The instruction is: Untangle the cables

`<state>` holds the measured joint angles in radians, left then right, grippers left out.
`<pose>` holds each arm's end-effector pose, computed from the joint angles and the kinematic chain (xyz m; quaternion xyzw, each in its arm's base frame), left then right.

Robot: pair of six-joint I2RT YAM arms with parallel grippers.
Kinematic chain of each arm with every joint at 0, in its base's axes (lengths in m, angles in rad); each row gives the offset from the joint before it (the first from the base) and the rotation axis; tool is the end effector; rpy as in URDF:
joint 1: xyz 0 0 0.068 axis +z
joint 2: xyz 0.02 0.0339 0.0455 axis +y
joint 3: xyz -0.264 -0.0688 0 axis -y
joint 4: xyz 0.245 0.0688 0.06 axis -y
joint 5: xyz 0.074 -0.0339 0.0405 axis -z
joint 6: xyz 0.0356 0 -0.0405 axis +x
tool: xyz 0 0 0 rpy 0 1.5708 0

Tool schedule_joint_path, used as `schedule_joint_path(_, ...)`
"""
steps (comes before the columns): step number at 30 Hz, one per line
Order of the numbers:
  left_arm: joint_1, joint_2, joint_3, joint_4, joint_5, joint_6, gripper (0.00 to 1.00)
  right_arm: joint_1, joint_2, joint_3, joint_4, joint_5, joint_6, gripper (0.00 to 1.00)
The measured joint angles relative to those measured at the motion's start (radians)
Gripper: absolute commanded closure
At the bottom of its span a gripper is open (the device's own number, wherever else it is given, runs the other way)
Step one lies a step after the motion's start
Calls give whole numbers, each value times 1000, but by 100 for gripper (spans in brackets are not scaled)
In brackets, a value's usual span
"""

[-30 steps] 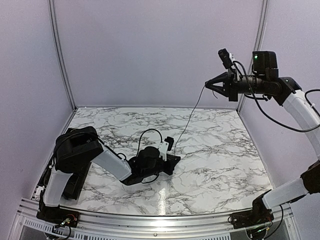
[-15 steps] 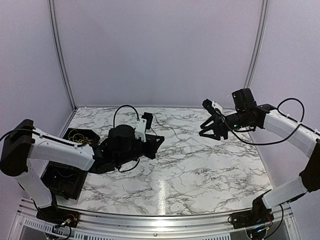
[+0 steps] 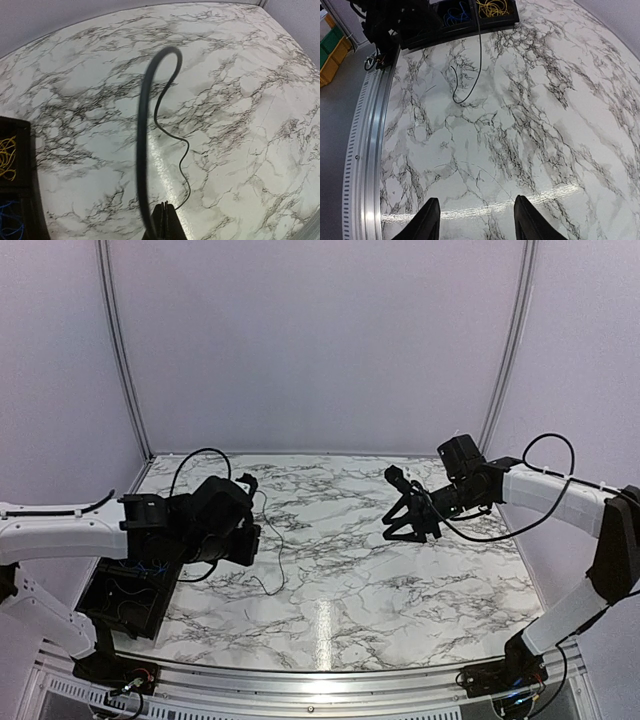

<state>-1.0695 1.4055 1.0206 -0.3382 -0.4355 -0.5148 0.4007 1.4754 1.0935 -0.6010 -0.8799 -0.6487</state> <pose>0.1601 -0.2610 0.2672 0.1582 0.8803 -0.1476 0.4222 0.2639 0.1416 0.2602 -0.5406 0.6877 0.3721 0.3105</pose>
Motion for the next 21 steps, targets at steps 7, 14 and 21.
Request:
schedule_joint_path(7,1,-252,17,-315,-136,-157,100,50,0,-10,-2,18,-8,50)
schedule_joint_path(14,1,-401,108,-637,-253,-304,100,70,0,-13,-2,47,-15,50)
schedule_joint_path(21,1,-424,189,-866,-293,-385,100,78,0,-13,-1,64,-18,50)
